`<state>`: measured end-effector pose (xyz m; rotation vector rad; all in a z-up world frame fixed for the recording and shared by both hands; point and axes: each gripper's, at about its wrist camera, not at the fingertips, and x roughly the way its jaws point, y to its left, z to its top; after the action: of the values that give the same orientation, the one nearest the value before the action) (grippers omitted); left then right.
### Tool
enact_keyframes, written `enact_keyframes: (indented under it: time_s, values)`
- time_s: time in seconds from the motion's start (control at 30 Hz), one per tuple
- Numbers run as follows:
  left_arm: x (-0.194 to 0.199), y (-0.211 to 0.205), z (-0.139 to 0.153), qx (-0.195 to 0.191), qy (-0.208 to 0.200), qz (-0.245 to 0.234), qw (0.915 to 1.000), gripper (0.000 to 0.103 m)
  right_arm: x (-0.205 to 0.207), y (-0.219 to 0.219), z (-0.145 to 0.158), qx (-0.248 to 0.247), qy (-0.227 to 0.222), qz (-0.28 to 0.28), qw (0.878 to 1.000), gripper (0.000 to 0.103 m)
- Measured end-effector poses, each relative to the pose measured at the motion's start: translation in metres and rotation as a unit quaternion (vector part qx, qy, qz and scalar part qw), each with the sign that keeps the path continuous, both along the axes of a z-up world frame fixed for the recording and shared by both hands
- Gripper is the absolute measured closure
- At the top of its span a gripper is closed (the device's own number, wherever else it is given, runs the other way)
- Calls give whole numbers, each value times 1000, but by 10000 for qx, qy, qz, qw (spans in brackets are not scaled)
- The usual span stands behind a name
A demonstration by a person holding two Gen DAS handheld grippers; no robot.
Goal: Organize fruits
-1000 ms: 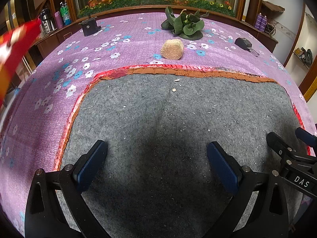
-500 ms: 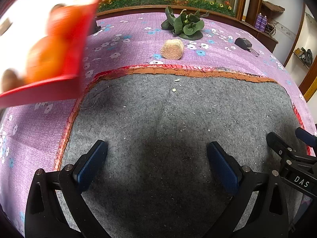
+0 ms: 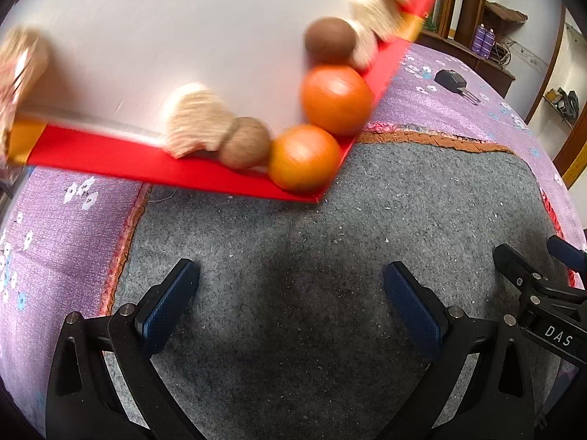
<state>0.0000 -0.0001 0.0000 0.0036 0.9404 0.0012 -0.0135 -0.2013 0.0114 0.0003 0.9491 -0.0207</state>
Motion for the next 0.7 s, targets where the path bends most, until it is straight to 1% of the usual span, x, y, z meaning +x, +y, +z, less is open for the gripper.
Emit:
enact_keyframes:
  time_s: [0.37, 0.67, 0.7]
  values:
    - [0, 0, 0, 11, 5, 0, 10000, 0, 0, 0, 0, -1, -1, 0, 10000, 0]
    - [1, 2, -8, 4, 3, -2, 10000, 0, 3, -2, -1, -1, -4, -3, 10000, 0]
    - [1, 0, -4, 3, 3, -2, 10000, 0, 2, -2, -1, -2, -4, -3, 10000, 0]
